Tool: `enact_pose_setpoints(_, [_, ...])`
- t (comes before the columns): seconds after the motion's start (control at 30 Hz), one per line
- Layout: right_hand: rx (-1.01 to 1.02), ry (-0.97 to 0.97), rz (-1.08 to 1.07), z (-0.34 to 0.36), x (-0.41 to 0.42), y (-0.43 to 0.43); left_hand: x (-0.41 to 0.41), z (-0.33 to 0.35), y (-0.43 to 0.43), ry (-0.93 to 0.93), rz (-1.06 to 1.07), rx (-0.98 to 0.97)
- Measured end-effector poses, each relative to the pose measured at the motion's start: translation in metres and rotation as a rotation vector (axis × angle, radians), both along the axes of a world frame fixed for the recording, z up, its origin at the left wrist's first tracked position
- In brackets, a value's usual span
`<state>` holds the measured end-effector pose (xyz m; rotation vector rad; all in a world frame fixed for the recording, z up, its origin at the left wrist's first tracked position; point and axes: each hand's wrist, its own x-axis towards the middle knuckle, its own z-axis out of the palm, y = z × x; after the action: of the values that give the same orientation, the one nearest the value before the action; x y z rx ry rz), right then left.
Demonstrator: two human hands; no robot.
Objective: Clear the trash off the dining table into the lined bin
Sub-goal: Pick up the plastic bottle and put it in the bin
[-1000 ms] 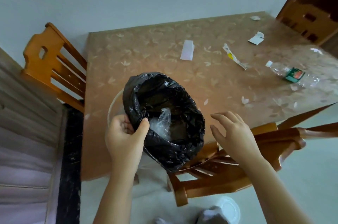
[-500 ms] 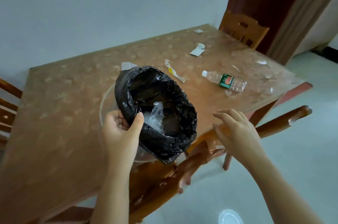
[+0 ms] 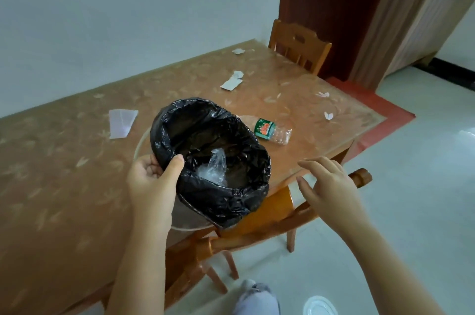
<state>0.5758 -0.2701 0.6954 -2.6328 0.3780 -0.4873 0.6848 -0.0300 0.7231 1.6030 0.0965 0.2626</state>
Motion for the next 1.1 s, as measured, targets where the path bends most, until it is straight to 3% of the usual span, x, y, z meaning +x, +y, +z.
enact_pose_setpoints(0.47, [0.043, 0.179, 0.094, -0.026, 0.123, -0.114, 0.097, -0.022, -0.099, -0.025, 0.164, 0.082])
enact_pose_setpoints(0.73, [0.118, 0.225, 0.19, -0.066, 0.175, -0.138, 0.077, -0.036, -0.108, 0.102, 0.323, 0.114])
enact_pose_setpoints(1.1, [0.309, 0.372, 0.277, -0.122, 0.236, -0.181, 0.026, -0.024, -0.161, 0.11, 0.61, 0.161])
